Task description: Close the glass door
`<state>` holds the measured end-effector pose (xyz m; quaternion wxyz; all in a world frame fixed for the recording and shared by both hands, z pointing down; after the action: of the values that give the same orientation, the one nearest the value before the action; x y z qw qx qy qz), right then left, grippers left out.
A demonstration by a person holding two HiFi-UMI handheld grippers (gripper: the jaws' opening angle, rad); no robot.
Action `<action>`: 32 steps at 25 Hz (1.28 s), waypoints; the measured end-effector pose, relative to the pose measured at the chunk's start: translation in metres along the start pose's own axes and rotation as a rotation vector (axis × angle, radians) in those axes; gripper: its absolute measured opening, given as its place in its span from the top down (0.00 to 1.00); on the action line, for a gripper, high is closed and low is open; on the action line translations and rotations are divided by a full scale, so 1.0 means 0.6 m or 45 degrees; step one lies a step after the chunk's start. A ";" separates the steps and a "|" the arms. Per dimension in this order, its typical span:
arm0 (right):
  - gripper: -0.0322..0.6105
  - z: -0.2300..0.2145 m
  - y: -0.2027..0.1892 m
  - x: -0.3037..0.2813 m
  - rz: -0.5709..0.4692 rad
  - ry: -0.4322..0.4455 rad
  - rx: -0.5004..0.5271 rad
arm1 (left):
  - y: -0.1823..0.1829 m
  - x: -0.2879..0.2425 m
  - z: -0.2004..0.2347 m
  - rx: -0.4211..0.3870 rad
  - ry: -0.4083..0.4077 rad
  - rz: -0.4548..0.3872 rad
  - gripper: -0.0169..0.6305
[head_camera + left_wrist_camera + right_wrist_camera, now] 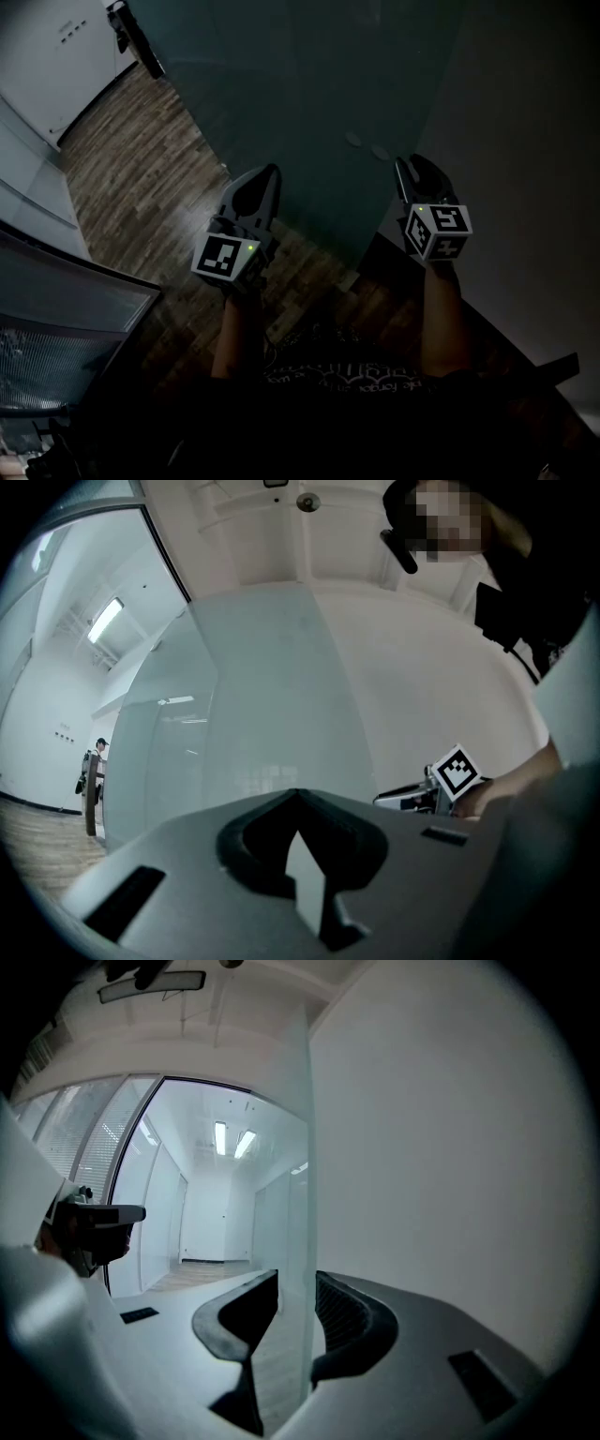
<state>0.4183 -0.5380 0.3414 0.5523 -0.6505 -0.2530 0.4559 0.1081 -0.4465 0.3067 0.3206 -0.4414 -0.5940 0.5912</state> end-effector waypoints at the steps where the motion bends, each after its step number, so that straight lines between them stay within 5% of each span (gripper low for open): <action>1: 0.77 0.007 -0.003 0.006 0.000 0.000 0.005 | -0.001 0.009 -0.004 -0.003 0.002 -0.004 0.97; 32: 0.87 0.146 -0.008 0.099 0.001 0.119 0.127 | -0.027 0.226 -0.062 0.027 0.171 0.013 0.97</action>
<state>0.3697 -0.4447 0.3299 0.5952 -0.6427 -0.2038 0.4372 0.0847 -0.3069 0.3070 0.3615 -0.4797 -0.5625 0.5681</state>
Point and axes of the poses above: the fingertips, and each gripper's own axes: x backward along the fingers, z to its left, y out of its top, the point moved 10 cm from there along x, backward along the fingers, and after that the axes turned 15 degrees about z, right-handed, at the moved point
